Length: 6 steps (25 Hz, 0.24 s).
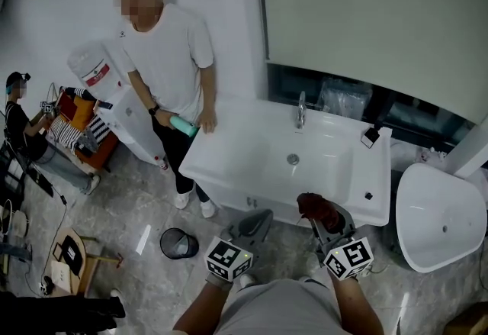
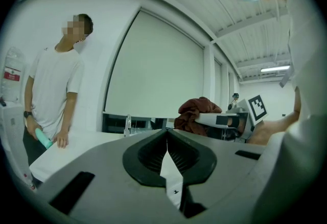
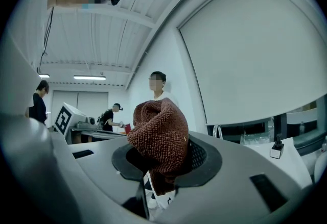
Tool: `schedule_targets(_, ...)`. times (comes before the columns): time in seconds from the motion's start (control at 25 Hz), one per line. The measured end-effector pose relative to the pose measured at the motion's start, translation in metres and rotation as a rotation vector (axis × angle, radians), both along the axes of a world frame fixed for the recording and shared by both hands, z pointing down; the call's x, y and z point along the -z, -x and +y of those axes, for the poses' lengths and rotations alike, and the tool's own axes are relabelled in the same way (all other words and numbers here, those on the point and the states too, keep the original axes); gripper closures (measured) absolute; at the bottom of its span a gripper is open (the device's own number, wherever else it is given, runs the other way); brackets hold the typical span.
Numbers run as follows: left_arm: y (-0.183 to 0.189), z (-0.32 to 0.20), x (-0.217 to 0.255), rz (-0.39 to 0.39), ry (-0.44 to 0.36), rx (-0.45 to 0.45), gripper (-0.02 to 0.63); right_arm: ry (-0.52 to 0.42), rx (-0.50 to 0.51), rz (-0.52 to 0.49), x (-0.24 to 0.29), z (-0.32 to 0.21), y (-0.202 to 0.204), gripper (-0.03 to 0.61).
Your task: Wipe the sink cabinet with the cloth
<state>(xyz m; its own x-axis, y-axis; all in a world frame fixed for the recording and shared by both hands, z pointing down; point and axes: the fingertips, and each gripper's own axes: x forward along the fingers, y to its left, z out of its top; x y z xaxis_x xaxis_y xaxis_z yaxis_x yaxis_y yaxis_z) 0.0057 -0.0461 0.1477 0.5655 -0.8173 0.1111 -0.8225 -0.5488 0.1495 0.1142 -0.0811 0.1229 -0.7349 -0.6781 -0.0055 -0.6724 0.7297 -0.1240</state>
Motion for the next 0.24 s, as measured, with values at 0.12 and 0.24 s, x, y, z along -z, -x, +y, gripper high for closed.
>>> schedule_targets(0.12, 0.0015, 0.0049, -0.001, 0.0, -0.002, 0.007, 0.603, 0.001, 0.009, -0.002, -0.0022, 0.004, 0.0023, 0.476)
schedule_targets(0.24, 0.0027, 0.0112, -0.0034, -0.001, 0.001, 0.012, 0.603, -0.001, 0.017, -0.004, -0.0046, 0.0093, 0.0053, 0.476)
